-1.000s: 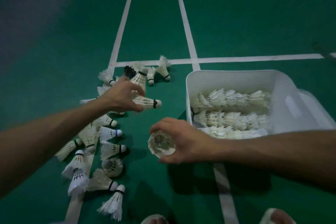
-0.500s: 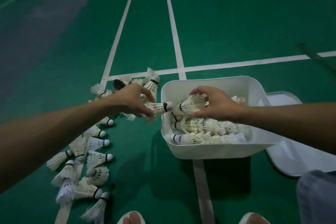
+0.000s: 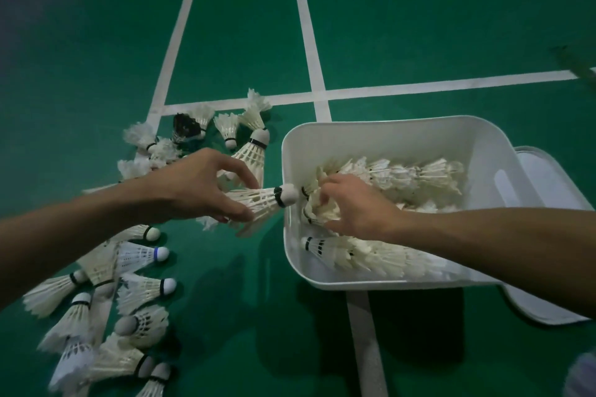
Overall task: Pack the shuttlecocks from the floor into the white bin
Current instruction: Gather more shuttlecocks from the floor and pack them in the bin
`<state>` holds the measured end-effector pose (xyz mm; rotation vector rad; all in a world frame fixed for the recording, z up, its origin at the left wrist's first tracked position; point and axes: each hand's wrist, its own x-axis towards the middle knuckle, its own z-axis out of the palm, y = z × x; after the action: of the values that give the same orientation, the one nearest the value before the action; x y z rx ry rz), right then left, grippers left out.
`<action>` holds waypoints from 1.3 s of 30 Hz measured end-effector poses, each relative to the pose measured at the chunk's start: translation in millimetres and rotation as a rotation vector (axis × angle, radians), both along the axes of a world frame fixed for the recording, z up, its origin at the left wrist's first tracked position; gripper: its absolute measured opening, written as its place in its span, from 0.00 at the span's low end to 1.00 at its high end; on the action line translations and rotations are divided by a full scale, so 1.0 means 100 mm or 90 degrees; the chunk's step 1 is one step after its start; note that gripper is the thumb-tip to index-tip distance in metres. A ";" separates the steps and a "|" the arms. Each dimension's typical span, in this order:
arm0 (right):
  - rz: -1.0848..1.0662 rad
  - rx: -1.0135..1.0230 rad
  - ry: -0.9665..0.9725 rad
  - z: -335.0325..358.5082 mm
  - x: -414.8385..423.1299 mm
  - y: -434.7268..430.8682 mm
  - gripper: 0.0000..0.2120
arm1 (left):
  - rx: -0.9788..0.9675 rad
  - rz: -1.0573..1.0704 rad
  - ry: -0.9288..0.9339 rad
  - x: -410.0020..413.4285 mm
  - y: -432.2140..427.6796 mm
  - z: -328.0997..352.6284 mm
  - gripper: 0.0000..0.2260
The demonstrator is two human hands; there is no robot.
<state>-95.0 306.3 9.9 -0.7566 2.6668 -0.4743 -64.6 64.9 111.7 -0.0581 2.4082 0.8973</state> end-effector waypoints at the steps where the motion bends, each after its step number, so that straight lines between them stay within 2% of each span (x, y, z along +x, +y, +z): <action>1: 0.006 -0.002 0.012 -0.02 -0.01 -0.01 0.14 | 0.004 -0.004 -0.004 0.01 -0.01 -0.03 0.15; 7: 0.000 -0.031 0.048 -0.09 0.02 0.03 0.04 | 0.025 -0.005 -0.012 0.06 -0.04 -0.15 0.15; 22: 0.003 0.025 0.078 -0.14 0.11 -0.02 0.10 | 0.033 -0.046 -0.016 0.10 -0.01 -0.13 0.15; 25: -0.019 -0.006 0.046 -0.15 0.13 0.00 0.11 | 0.030 -0.047 -0.020 0.09 -0.01 -0.12 0.14; 28: -0.051 -0.044 0.017 -0.20 0.12 -0.02 0.09 | 0.027 -0.047 -0.023 0.09 0.02 -0.11 0.14; 39: -0.098 -0.021 -0.029 -0.28 0.12 -0.02 0.06 | 0.023 -0.052 -0.020 0.11 0.08 -0.06 0.14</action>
<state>-82.9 304.5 -17.7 -0.5444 2.6925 -0.5677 -53.4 73.1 105.3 0.0396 2.3463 0.8946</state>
